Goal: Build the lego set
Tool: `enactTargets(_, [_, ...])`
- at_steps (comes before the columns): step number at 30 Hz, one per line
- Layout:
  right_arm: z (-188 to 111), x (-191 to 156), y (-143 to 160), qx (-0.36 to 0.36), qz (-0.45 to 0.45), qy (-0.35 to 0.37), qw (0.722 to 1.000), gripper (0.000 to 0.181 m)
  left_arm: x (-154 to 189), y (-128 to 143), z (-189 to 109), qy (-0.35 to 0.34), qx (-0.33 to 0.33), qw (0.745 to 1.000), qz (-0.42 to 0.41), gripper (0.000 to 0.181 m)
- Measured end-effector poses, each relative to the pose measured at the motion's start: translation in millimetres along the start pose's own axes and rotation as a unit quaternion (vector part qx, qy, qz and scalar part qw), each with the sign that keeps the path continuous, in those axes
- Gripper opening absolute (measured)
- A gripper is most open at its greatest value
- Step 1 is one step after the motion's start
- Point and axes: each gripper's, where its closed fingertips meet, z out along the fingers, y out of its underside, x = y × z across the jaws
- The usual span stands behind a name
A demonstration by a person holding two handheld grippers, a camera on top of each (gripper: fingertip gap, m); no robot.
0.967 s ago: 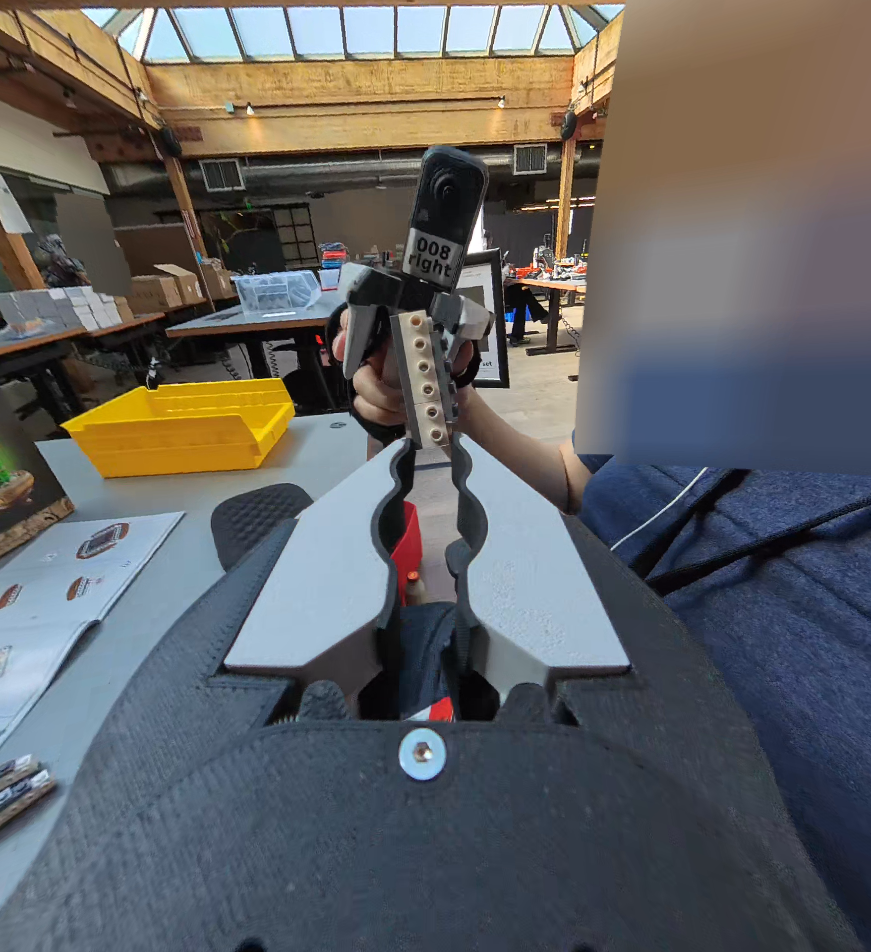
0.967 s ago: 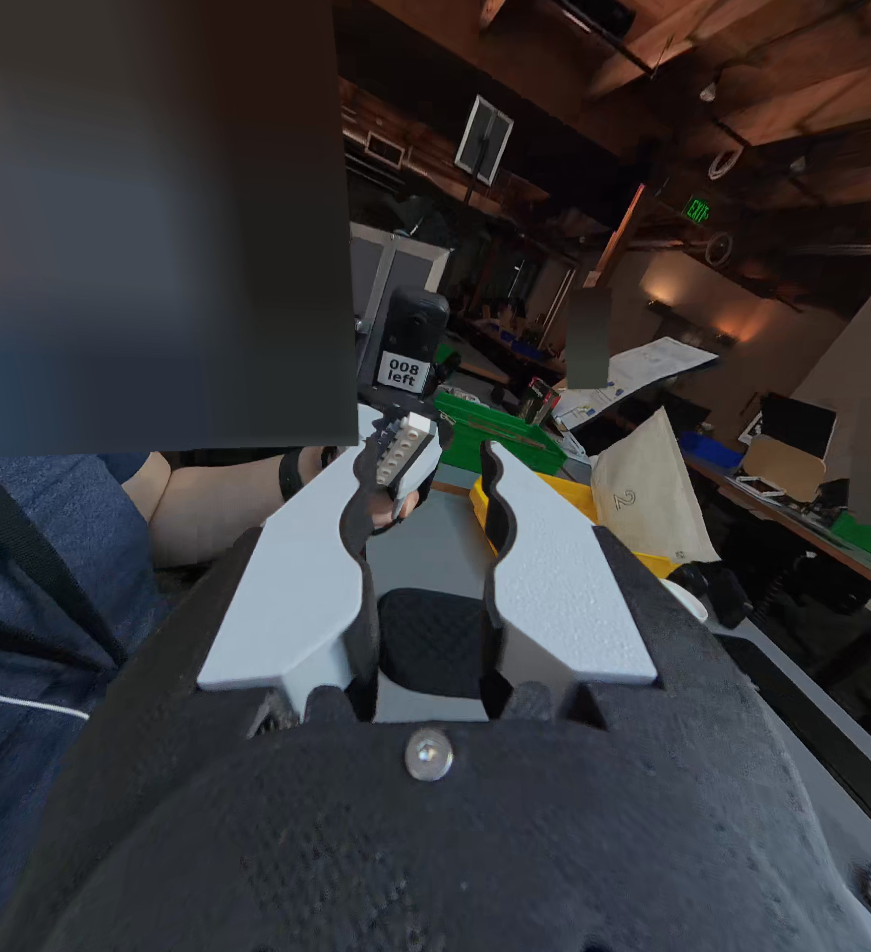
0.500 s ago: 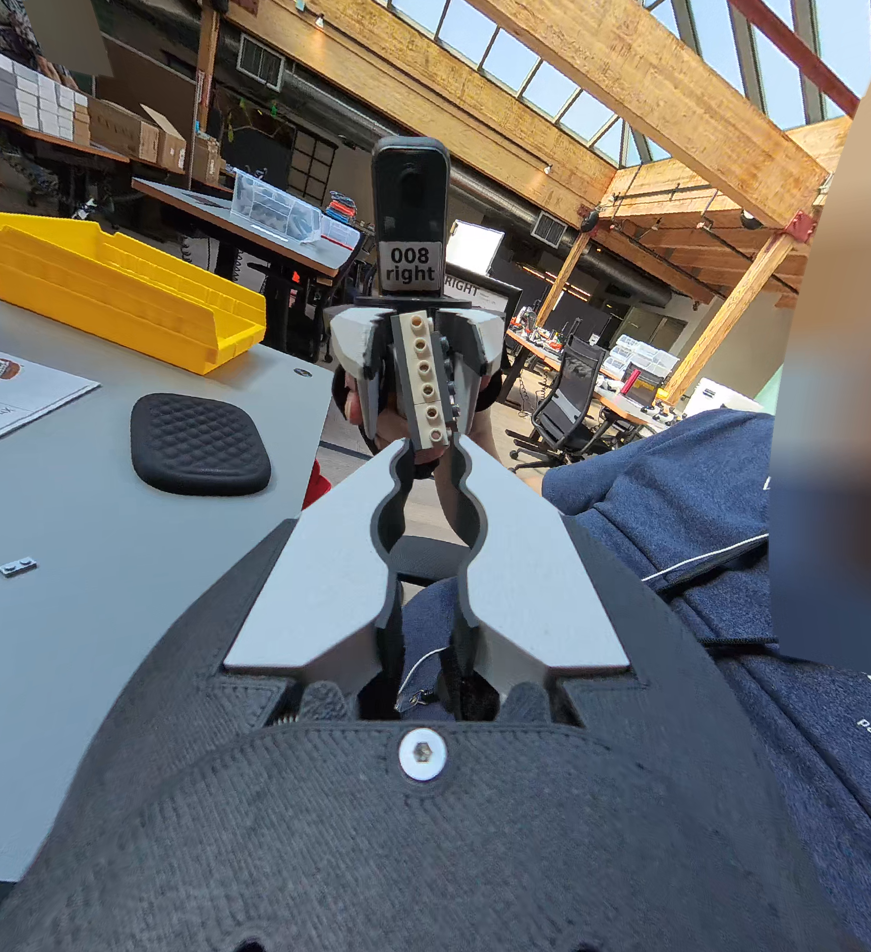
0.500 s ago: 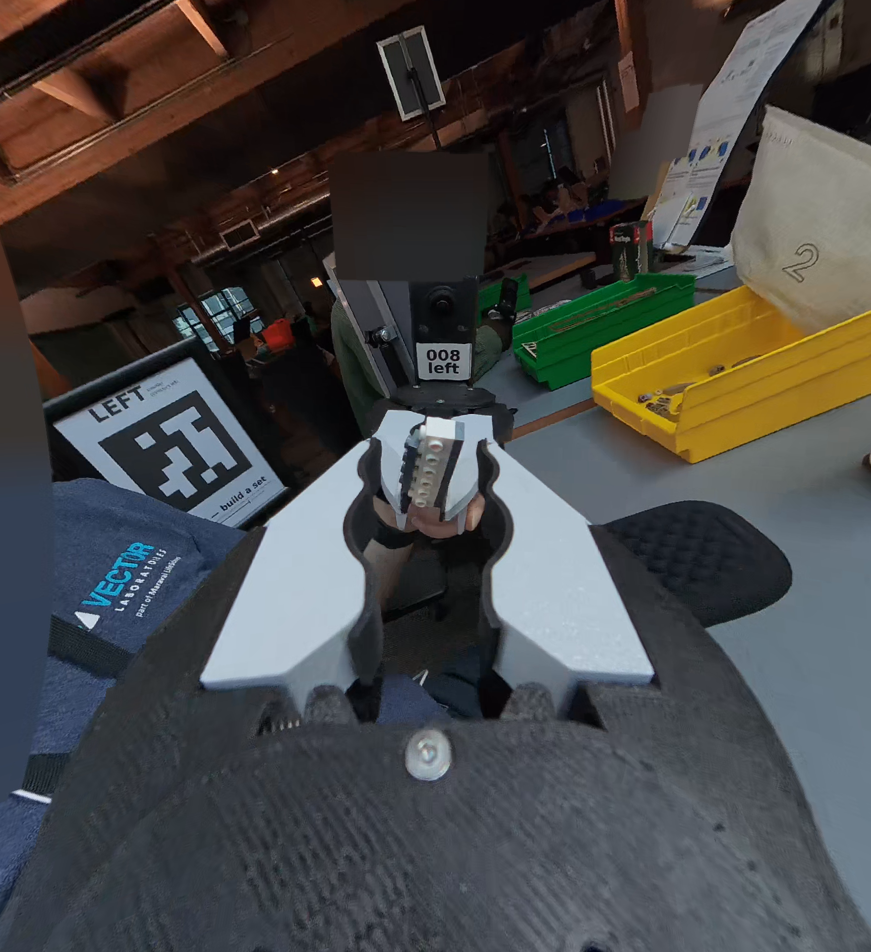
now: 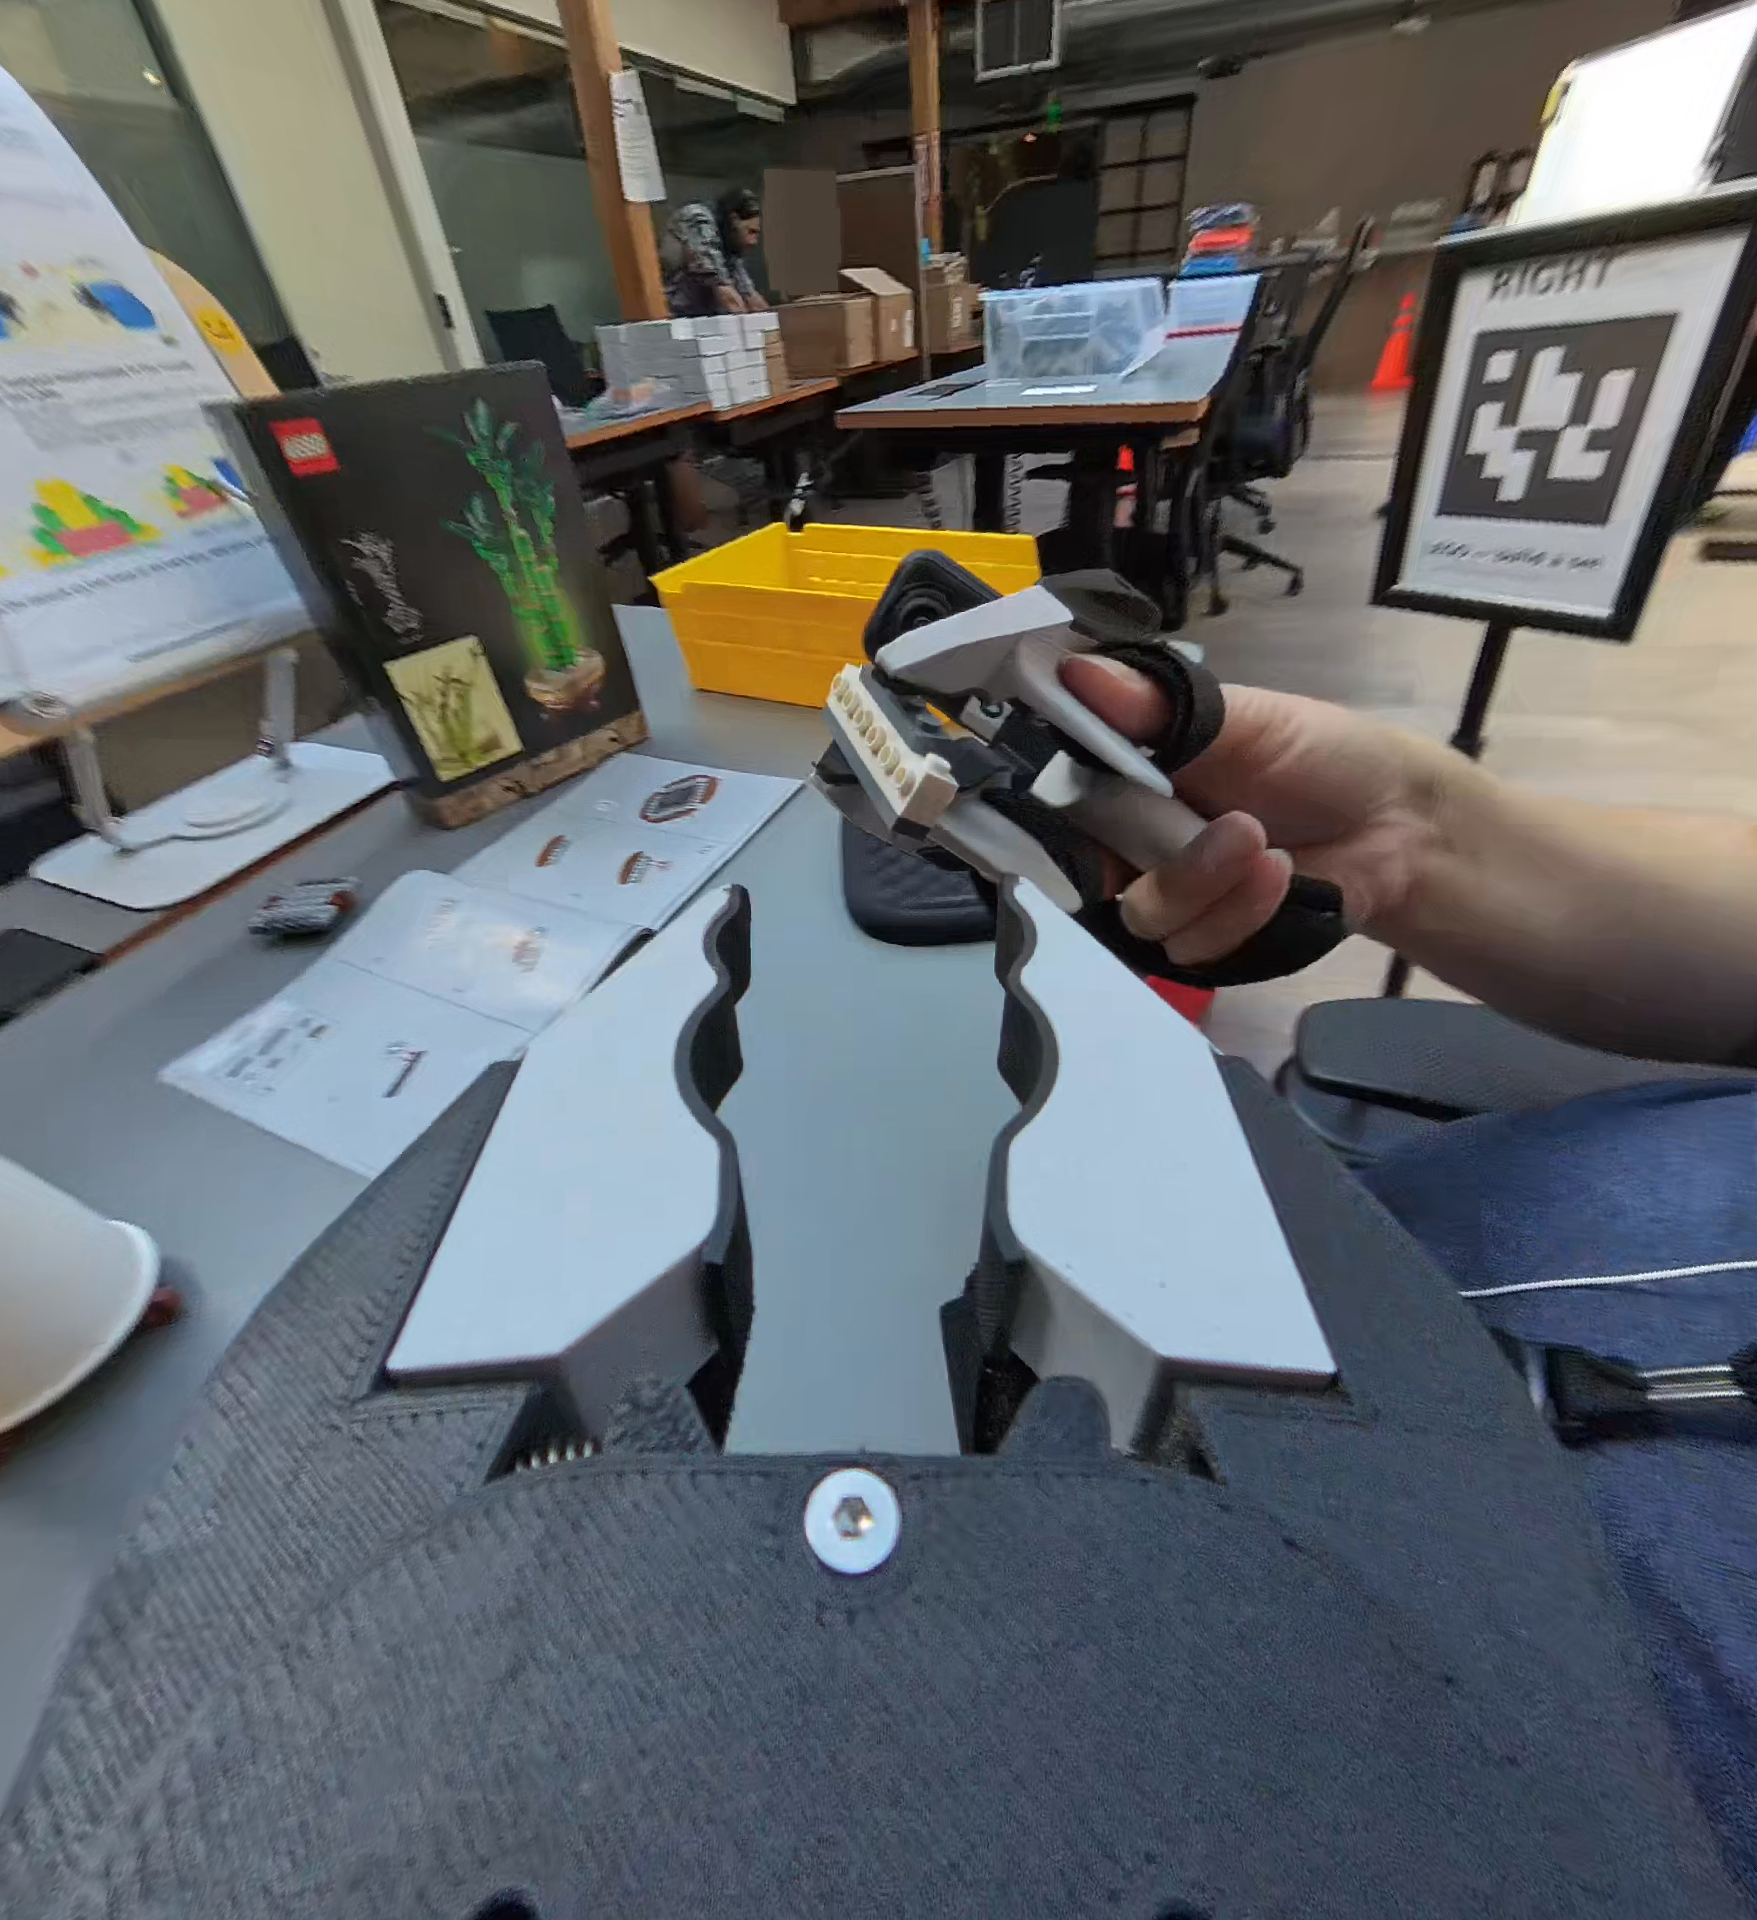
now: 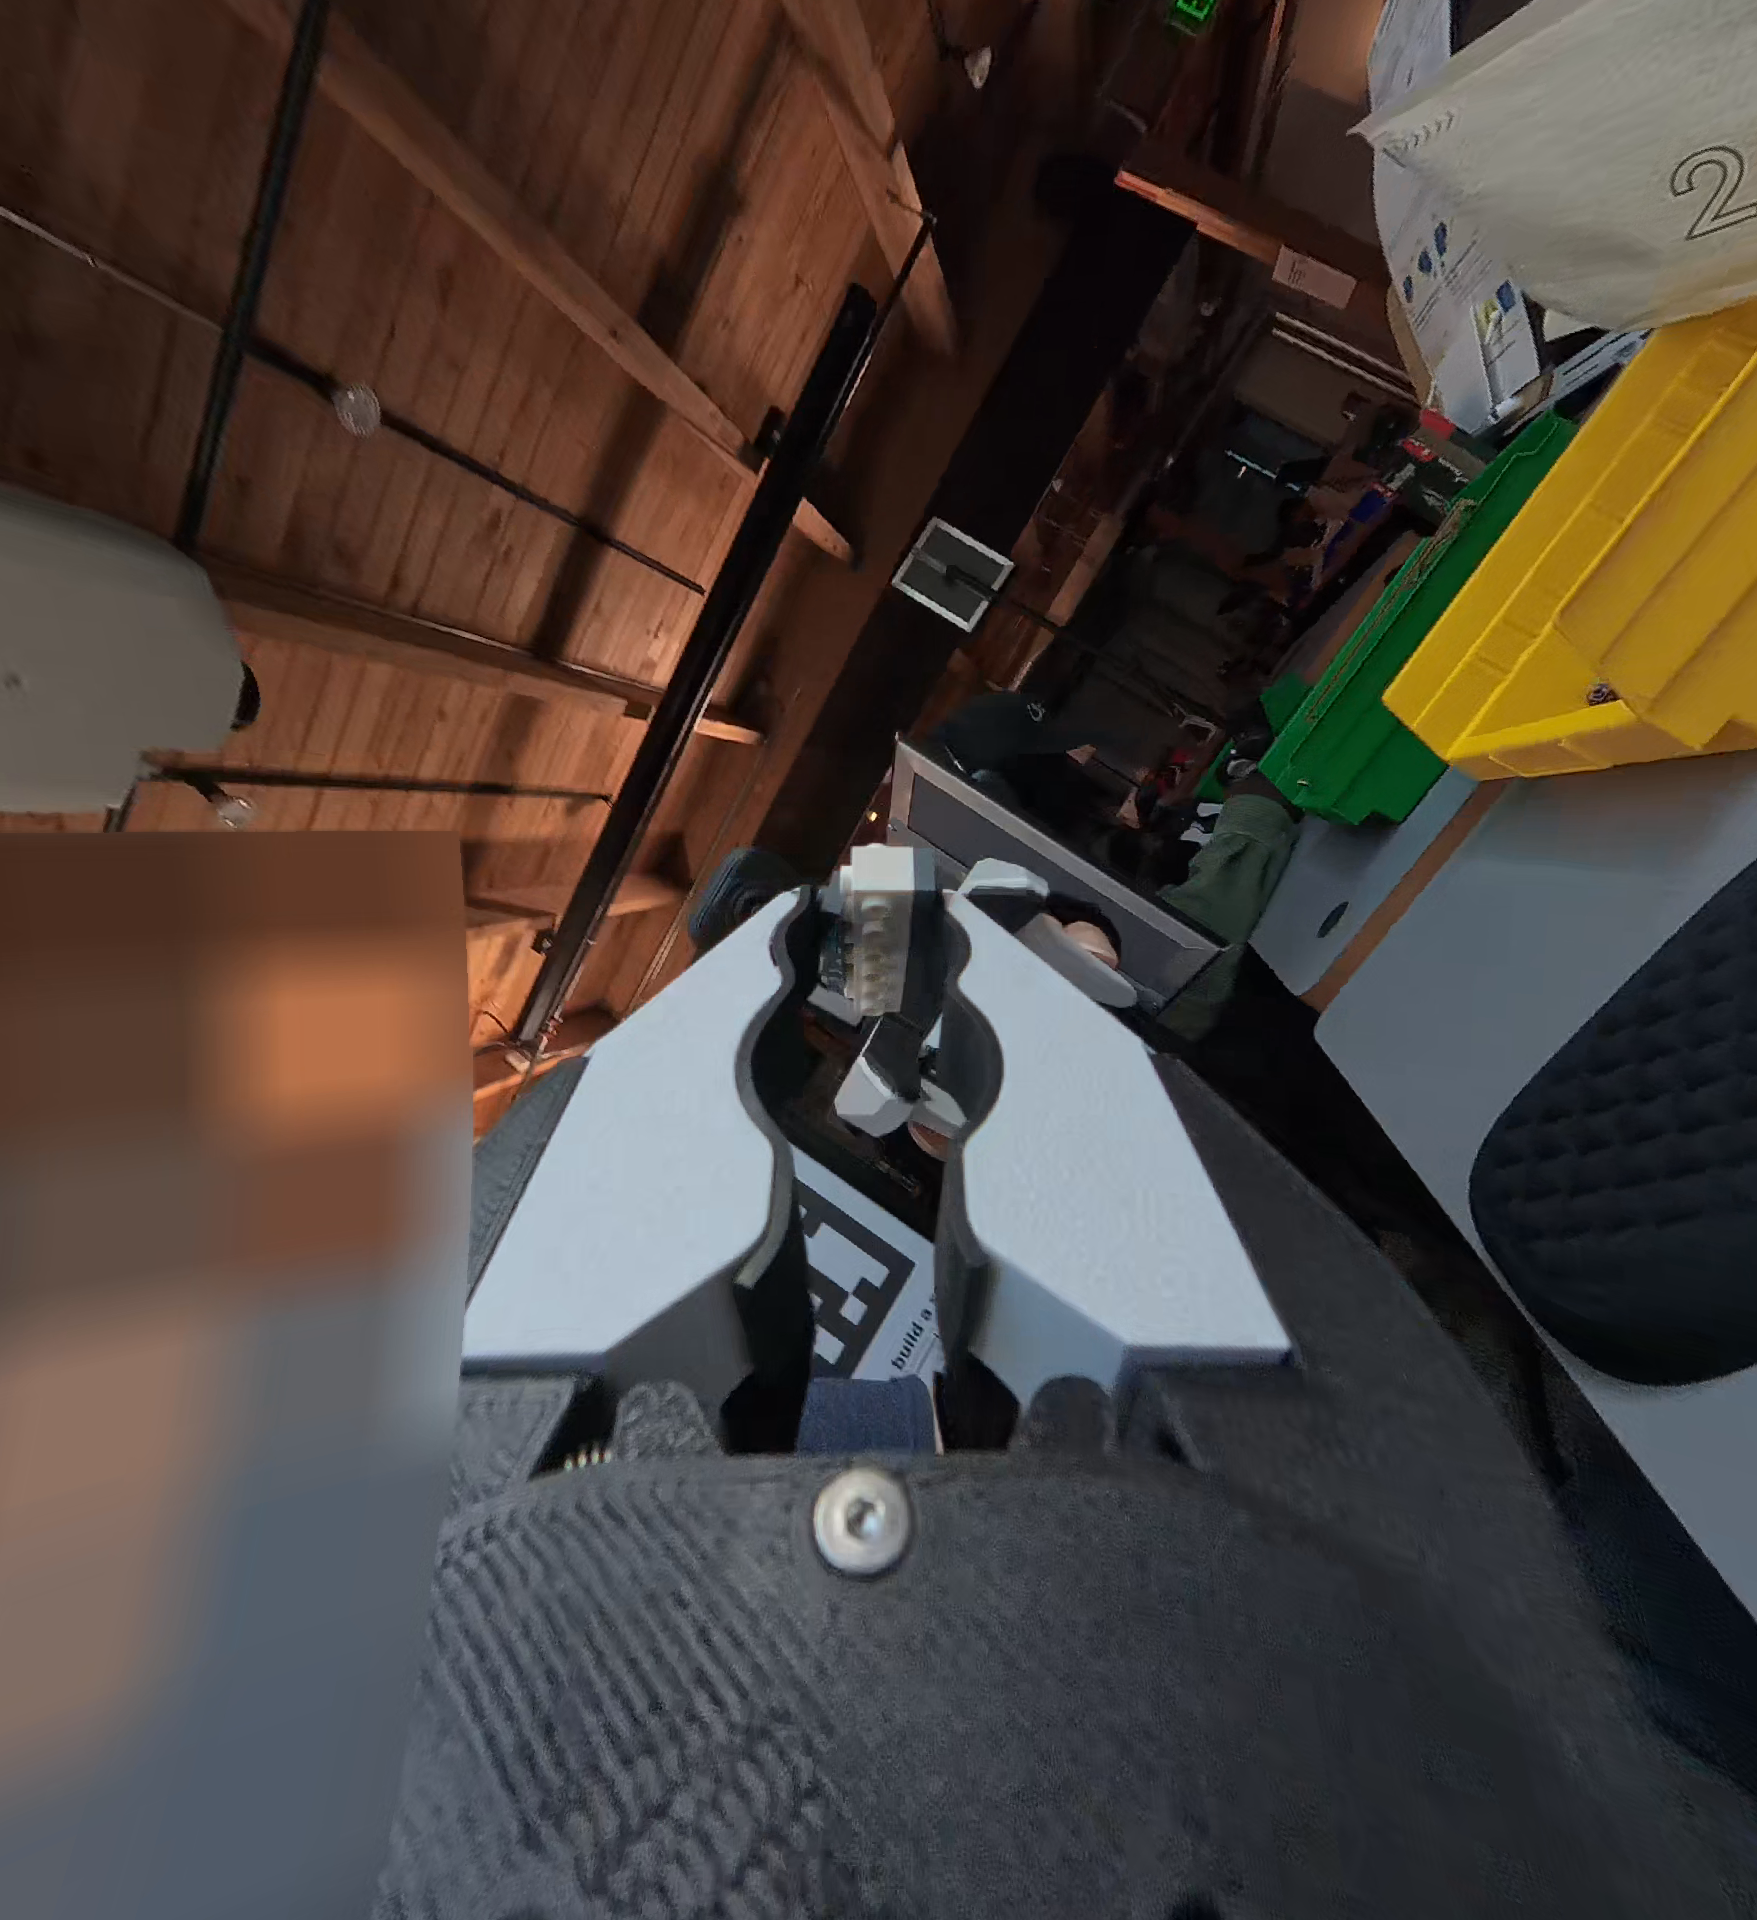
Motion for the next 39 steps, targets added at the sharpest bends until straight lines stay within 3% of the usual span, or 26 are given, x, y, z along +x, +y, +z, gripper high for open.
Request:
enactTargets(1, [-2, 6, -3, 0.018, 0.031, -0.004, 0.999, 0.018, -5, 0, 0, -0.041, -0.007, 0.998, 0.056, 0.044])
enactTargets(4, [-2, 22, -4, 0.046, 0.092, -0.003, 0.995, 0.019, -9, -2, 3, -0.116, -0.013, 0.982, 0.149, 0.035])
enactTargets(10, [5, 29, 7, 0.039, 0.134, -0.007, 0.990, 0.018, -15, 6, 9, -0.137, -0.021, 0.974, 0.177, 0.011])
enactTargets(14, [9, 29, 6, 0.032, 0.108, 0.005, 0.994, 0.018, -19, 5, 6, -0.134, -0.021, 0.979, 0.155, 0.009])
enactTargets(15, [11, 28, 7, 0.028, 0.087, 0.009, 0.996, 0.019, -20, 3, 4, -0.133, -0.012, 0.981, 0.142, 0.009])
enactTargets(18, [14, 28, 7, 0.009, 0.003, 0.050, 0.999, 0.044, -25, 0, 0, -0.118, 0.006, 0.990, 0.080, 0.009])
enactTargets(20, [14, 24, 7, 0.005, -0.054, 0.070, 0.996, 0.016, -24, -3, -3, -0.090, 0.026, 0.995, 0.025, 0.009])
enactTargets(21, [16, 24, 5, 0.014, -0.071, 0.082, 0.994, 0.012, -24, -4, -4, -0.073, 0.035, 0.997, -0.002, 0.009])
enactTargets(23, [16, 41, -2, 0.005, -0.133, 0.129, 0.983, 0.012, -34, 4, -3, -0.078, 0.022, 0.997, -0.019, 0.009])
enactTargets(25, [-2, 74, -26, 0.002, -0.241, 0.227, 0.944, 0.000, -63, 28, -3, -0.136, -0.018, 0.991, -0.009, 0.009])
enactTargets(27, [-25, 72, -50, 0.026, -0.306, 0.247, 0.919, 0.000, -86, 54, -6, -0.175, -0.050, 0.983, -0.012, 0.009])
enactTargets(29, [-44, 72, -56, 0.015, -0.336, 0.265, 0.904, 0.000, -89, 59, -7, -0.157, -0.040, 0.985, -0.052, 0.009])
enactTargets(32, [-63, 88, -33, -0.073, -0.349, 0.287, 0.889, 0.002, -85, 46, -8, -0.124, -0.007, 0.988, -0.094, 0.009])
enactTargets(36, [-64, 109, 6, -0.140, -0.311, 0.236, 0.910, 0.006, -87, 57, -4, -0.109, -0.026, 0.990, -0.089, 0.009])
enactTargets(39, [-60, 141, 16, -0.192, -0.291, 0.250, 0.903, 0.006, -89, 60, -6, -0.103, -0.022, 0.992, -0.075, 0.009])
